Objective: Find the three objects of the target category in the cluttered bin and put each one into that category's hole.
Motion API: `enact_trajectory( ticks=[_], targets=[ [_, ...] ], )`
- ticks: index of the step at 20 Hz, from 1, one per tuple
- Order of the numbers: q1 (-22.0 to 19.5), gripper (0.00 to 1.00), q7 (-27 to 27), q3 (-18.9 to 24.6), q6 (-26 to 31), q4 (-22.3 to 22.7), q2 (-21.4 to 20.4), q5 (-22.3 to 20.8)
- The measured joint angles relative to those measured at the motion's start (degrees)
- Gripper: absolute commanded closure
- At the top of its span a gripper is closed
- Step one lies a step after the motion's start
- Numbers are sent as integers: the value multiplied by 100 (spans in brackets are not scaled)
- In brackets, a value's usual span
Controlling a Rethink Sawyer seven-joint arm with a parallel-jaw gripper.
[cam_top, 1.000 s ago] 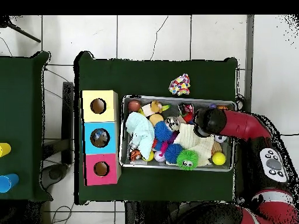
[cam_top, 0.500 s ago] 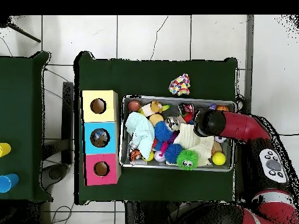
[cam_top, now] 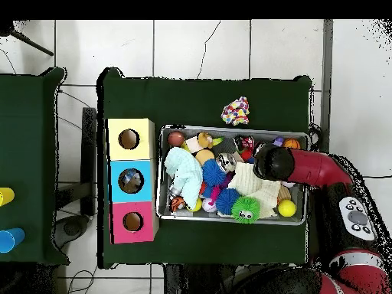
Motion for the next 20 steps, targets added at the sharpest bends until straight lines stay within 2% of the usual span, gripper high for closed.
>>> enact_trajectory(
  ticks=[7,20],
  targets=[
    [-19,0,0,5,-268,3,241,2],
    [-59,0,0,-8,-739,0,274,5]
  ],
)
